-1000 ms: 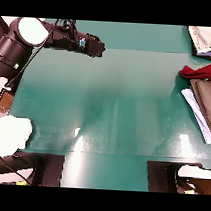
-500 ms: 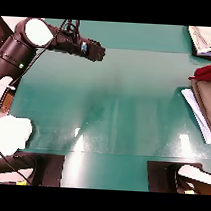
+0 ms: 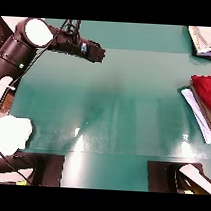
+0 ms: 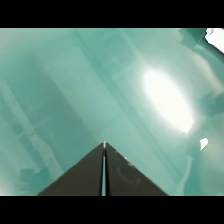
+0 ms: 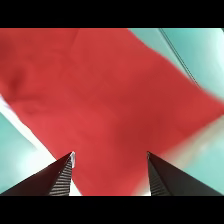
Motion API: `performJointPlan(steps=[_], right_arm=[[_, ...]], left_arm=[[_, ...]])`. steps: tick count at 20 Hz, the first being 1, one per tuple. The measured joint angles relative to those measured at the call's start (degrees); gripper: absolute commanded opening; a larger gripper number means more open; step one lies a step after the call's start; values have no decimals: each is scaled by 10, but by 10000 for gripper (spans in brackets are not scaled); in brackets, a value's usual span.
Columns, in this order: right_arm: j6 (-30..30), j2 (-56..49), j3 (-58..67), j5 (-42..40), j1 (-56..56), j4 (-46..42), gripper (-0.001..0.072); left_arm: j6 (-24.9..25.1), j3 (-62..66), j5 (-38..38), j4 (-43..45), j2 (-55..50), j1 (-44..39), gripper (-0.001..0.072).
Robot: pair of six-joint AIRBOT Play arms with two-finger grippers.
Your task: Fold the shirts.
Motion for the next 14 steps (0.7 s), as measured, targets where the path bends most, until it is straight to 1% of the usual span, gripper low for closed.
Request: performJointPlan(steps=[4,6,8,9,10,11,12,14], right_arm=[[0,26,-48,-1,-36,-14,531],[0,31,-54,-1,-28,17,530],[0,34,-56,-1,9,66,527],[0,35,-57,-1,36,90,489],[0,35,-57,-1,67,108,400],[0,36,-58,-2,104,126,284],[0,37,-58,-5,140,137,188],[0,37,-58,-16,220,150,18]], left_arm=[[8,0,-6,0,0,0,26],[10,0,-7,0,0,0,27],[11,0,-5,0,0,0,27],[11,0,-6,1,0,0,27],[12,0,-7,1,0,0,27],[12,0,-9,1,0,0,27],[12,0,-12,1,0,0,27],[12,0,-13,0,0,0,27]])
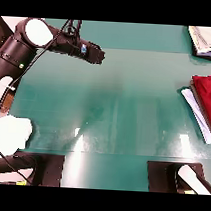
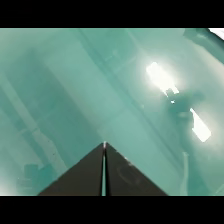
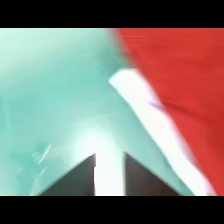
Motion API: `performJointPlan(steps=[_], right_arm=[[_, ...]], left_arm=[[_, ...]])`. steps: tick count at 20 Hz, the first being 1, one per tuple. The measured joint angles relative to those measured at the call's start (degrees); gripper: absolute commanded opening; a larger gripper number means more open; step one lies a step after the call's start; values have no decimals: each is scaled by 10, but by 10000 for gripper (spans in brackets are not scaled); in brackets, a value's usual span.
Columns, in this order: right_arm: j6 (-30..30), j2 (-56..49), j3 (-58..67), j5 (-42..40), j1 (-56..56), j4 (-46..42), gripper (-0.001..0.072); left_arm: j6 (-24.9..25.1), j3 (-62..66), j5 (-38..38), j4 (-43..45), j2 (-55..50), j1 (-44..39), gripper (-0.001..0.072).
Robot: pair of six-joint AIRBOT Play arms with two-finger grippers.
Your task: Fold the shirts.
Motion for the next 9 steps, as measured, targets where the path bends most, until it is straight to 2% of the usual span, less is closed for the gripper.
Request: performJointPlan(steps=[5,9], right_arm=[[0,0,0,-30,151,9,18],[0,0,0,-38,207,10,19]], left_arm=[[0,0,-3,-1,0,0,27],[0,0,-3,-1,0,0,27]])
